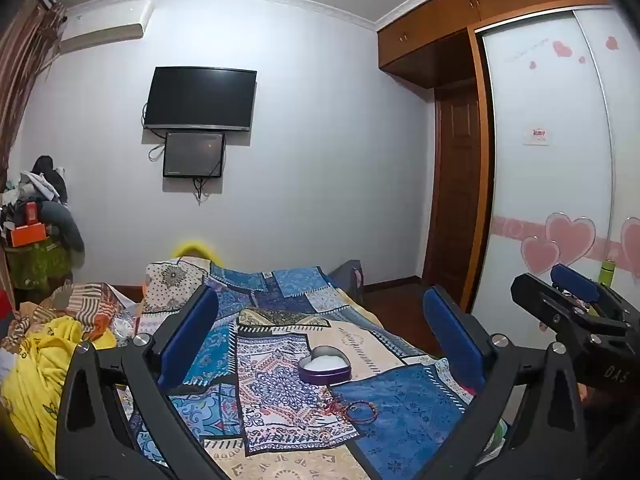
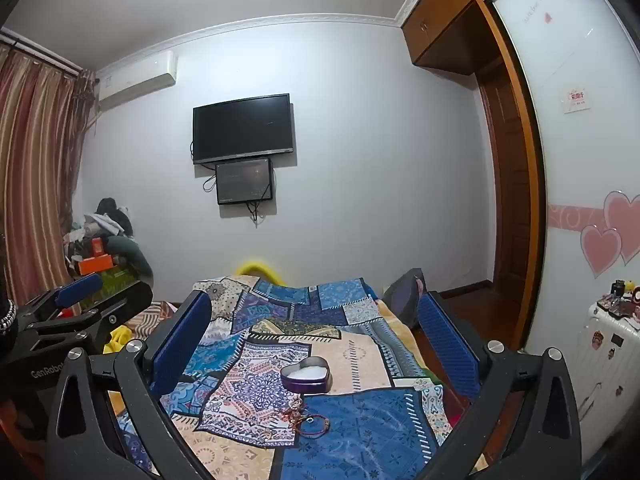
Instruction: Organize jewelry
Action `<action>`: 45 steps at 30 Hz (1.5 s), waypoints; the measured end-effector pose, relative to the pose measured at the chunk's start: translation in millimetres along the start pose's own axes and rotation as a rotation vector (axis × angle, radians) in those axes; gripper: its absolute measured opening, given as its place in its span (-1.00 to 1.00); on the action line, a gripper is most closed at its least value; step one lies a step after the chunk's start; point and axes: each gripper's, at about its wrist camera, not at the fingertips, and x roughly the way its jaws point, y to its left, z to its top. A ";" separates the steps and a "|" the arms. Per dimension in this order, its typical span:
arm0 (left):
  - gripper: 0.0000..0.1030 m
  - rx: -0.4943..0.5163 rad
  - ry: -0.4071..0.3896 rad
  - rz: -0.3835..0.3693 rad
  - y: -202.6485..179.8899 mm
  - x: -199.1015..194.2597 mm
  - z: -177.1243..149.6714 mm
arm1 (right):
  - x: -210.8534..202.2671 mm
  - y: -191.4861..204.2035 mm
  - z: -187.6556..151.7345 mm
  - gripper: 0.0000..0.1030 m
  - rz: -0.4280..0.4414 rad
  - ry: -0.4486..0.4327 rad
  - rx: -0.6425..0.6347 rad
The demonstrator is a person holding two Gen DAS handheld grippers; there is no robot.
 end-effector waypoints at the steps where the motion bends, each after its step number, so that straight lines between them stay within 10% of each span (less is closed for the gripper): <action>1: 1.00 -0.005 0.003 -0.005 0.0 0.0 -0.1 | 0.0 -0.1 0.0 0.99 0.000 -0.001 0.001; 45: 1.00 0.003 0.037 -0.013 0.4 10.5 -6.4 | 1.8 1.8 -2.8 0.99 -0.001 0.009 0.000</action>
